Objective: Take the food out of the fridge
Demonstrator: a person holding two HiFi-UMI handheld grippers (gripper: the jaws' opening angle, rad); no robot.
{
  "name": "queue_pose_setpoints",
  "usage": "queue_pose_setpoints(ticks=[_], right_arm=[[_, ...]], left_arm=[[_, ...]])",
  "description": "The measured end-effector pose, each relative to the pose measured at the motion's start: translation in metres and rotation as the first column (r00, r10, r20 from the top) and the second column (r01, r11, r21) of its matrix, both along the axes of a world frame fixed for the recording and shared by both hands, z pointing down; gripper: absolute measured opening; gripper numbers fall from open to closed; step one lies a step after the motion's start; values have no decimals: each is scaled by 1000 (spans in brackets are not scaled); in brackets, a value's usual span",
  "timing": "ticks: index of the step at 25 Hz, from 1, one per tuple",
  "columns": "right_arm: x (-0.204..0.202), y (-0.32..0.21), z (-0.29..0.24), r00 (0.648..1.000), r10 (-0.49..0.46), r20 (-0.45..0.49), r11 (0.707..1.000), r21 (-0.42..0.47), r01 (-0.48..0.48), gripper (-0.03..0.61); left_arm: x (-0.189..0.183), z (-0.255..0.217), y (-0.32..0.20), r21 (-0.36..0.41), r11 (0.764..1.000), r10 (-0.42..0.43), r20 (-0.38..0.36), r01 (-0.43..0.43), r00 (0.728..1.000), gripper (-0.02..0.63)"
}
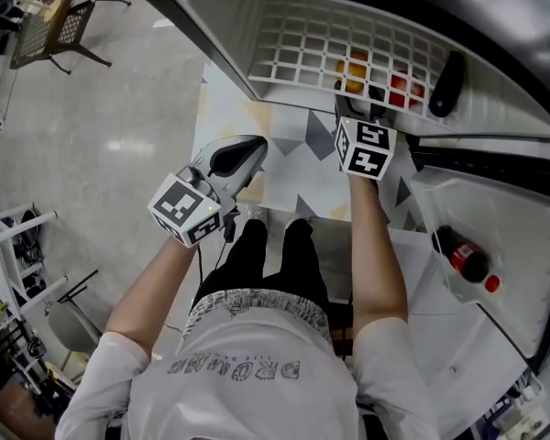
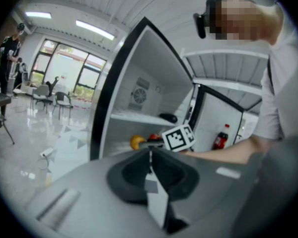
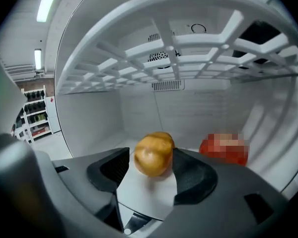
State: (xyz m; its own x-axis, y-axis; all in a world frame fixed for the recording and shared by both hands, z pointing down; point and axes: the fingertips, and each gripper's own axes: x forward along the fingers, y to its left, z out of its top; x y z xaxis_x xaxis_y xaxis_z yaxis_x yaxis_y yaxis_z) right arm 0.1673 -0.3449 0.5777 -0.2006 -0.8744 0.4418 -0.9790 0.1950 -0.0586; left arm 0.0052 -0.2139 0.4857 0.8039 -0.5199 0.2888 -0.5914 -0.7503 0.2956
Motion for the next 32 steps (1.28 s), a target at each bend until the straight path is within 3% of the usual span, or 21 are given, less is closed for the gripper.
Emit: queue_pose_setpoints(ticks=[17,32], right_arm=[[-2,-13,10,998,12,-57,999,-45,-14,255],[-9,37,-16,999,-12,-34,999,-40,11,253]], left_arm=[[-9,3,1,-11,1000,11,-1,-11,1000,18],[-7,-15,11,17,999,52,-29,-52,998,18]])
